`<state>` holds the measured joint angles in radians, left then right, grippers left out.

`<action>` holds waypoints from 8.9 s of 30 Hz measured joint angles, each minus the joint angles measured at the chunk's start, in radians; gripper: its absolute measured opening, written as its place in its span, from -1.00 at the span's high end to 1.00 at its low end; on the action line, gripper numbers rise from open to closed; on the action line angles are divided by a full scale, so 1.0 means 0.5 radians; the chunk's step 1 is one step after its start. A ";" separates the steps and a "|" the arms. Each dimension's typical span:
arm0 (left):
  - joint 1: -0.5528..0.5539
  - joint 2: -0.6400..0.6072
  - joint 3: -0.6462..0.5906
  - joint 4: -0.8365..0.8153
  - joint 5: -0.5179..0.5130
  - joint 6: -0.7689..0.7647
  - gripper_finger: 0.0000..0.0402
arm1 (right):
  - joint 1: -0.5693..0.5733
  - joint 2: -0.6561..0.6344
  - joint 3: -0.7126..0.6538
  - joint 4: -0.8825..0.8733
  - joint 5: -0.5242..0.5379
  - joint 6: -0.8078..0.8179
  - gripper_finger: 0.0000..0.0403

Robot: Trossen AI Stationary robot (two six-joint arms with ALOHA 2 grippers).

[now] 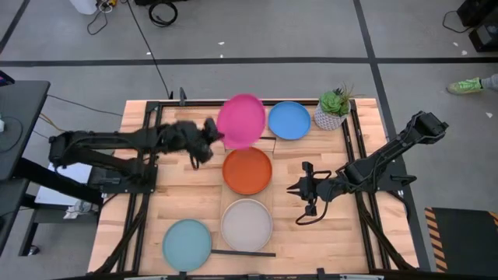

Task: Place and stack plates onto a shelf
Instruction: Stack the pink plate on top of the orange plate on the shelf, then stack the light blue plate on top of the gray plate on the shelf

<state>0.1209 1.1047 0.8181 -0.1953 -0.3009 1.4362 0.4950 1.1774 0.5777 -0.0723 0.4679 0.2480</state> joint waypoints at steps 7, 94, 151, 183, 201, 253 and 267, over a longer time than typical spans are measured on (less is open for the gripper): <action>-0.564 -0.013 -0.001 -0.196 -0.123 -0.568 0.92 | 0.000 -0.001 0.000 0.002 0.005 0.027 0.75; -2.220 1.303 0.670 -0.624 0.503 -5.363 0.24 | 0.270 -0.037 0.001 -0.050 0.402 0.179 0.75; -2.236 1.819 1.443 -1.657 0.443 -5.201 0.93 | 0.142 -0.038 0.001 0.069 0.385 -0.011 0.75; -2.240 1.817 1.593 -1.937 0.137 -5.050 0.93 | 0.142 -0.038 0.001 0.069 0.341 -0.010 0.75; -2.248 1.815 1.594 -2.070 0.021 -4.820 0.92 | 0.139 -0.039 0.001 0.069 0.333 -0.009 0.75; -1.618 1.493 1.777 -1.690 0.276 -2.491 0.93 | 0.120 -0.039 0.001 0.086 0.266 0.035 0.75; -1.539 1.523 1.775 -1.685 0.441 -2.371 0.89 | 0.120 -0.039 0.001 0.089 0.265 0.046 0.75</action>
<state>-0.6487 1.8660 1.7054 -1.0379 -0.0802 0.2508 0.5549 1.1580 0.5781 -0.0278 0.6005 0.2711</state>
